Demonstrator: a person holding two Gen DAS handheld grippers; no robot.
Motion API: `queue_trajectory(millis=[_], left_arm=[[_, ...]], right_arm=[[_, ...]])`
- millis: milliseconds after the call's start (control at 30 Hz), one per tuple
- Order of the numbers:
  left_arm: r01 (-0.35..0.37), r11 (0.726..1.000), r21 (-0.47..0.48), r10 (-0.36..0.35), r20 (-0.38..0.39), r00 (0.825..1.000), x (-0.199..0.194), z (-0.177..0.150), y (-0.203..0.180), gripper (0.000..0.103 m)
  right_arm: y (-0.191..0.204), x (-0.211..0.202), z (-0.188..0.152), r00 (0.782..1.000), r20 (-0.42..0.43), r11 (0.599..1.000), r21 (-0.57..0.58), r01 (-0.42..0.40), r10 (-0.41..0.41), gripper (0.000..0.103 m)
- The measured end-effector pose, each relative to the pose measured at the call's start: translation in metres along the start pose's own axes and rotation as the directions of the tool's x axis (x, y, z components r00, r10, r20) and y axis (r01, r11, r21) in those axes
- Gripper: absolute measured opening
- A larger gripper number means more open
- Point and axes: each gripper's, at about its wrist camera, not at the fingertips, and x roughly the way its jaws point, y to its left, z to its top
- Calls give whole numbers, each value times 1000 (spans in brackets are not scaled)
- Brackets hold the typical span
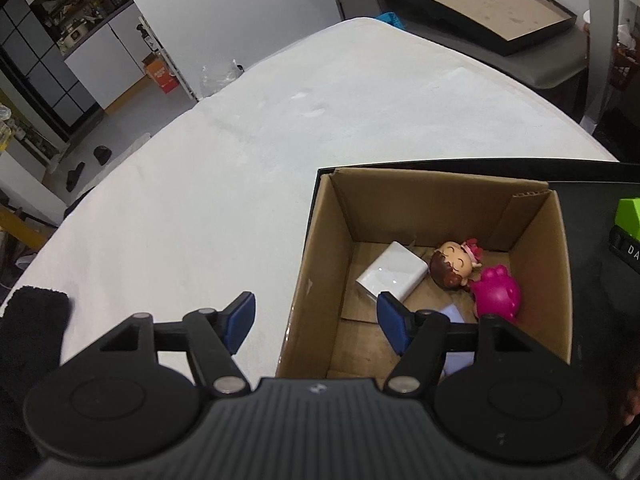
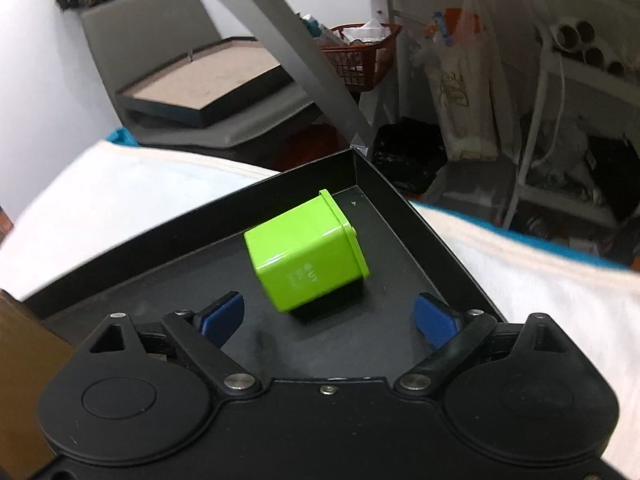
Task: Organize rigid objects
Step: 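Move the right tool down over the green cube and close on it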
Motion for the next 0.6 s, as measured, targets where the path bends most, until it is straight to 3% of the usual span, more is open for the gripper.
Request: queue_trajectory(millis=[200,267,300,333,600], left_arm=[[-19,1000,20,19,-4,1000,0,5,-10,66],[-18,999,27,18,1,1000,-2,7,-12,66],[-18,999,29,18,2,1000,-3,7,-13,66],[-18,999,28,18,3,1000,-4,7,-13,66],[-1,1000,14,1,10,1000,-14,0,-9,66]], right_arm=[[13,12,3,999,40,992,-122,-7,12,90],[17,12,5,999,54,987,-159,4,4,75],[18,11,4,998,65,984,-176,22,-11,57],[19,10,5,997,70,982,-185,33,-20,53],[13,-12,1,999,45,988,-156,21,-14,48]])
